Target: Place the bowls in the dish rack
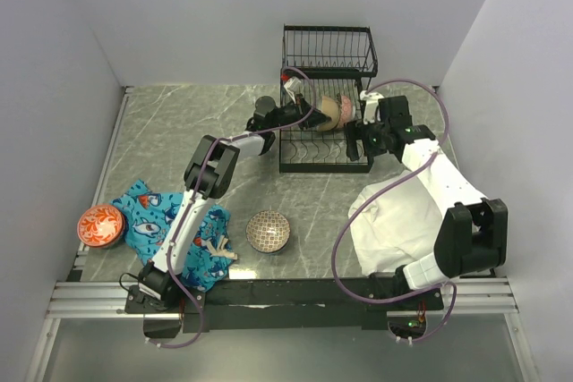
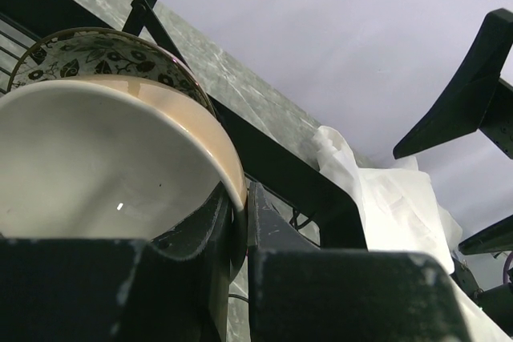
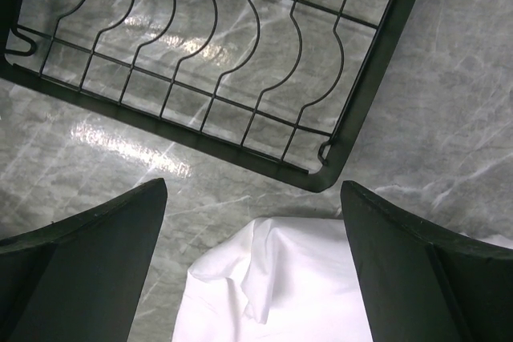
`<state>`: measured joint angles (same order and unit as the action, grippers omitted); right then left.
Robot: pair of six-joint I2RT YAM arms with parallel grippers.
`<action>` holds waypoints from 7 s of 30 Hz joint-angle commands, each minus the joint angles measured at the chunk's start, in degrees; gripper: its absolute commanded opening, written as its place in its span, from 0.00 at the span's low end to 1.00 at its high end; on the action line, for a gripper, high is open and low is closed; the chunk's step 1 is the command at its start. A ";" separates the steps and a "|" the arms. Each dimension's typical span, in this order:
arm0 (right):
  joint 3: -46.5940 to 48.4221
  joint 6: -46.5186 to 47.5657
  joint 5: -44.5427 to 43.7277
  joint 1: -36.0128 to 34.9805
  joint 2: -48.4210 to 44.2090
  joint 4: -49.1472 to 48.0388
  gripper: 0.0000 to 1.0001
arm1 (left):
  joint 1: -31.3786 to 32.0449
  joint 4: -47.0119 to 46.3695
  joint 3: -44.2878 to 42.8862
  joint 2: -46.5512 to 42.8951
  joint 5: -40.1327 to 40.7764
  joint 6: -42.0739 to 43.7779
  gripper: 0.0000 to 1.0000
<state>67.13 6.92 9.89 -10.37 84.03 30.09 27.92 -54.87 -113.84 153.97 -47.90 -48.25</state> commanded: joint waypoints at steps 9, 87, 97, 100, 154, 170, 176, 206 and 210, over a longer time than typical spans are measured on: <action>3.97 0.29 -1.01 -1.76 1.66 -1.79 0.97 | -3.57 4.58 -0.59 1.16 -1.06 -3.52 0.09; 1.86 4.33 7.16 -2.55 -3.08 -7.93 0.97 | -21.40 90.78 38.79 -70.20 10.26 63.59 0.52; 3.44 6.71 10.68 -2.55 -1.85 -10.48 0.97 | -50.23 122.28 41.33 -87.25 28.46 100.73 0.40; 2.30 5.48 10.24 -2.55 -2.73 -12.41 0.97 | -53.85 122.55 43.44 -91.47 35.40 96.08 0.41; 22.60 5.30 10.50 -5.98 3.86 16.58 0.95 | -53.59 100.75 71.39 -98.96 55.81 70.40 0.36; 24.01 4.68 10.23 -6.33 5.88 16.58 0.95 | -53.50 95.66 72.36 -92.98 55.11 69.26 0.24; 24.18 4.42 10.24 -6.42 6.32 16.32 0.95 | -53.59 95.13 72.01 -91.57 54.84 68.46 0.20; 22.34 2.93 11.64 -7.73 6.15 14.83 0.95 | -53.50 102.07 69.19 -96.67 53.08 67.50 0.34; 21.99 2.66 11.73 -7.82 5.97 14.83 0.94 | -53.50 101.37 69.37 -95.88 52.38 67.32 0.35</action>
<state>88.42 10.09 20.86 -17.65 91.00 46.26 -25.67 47.51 -44.58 57.52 5.80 19.99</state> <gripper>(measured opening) 0.946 0.345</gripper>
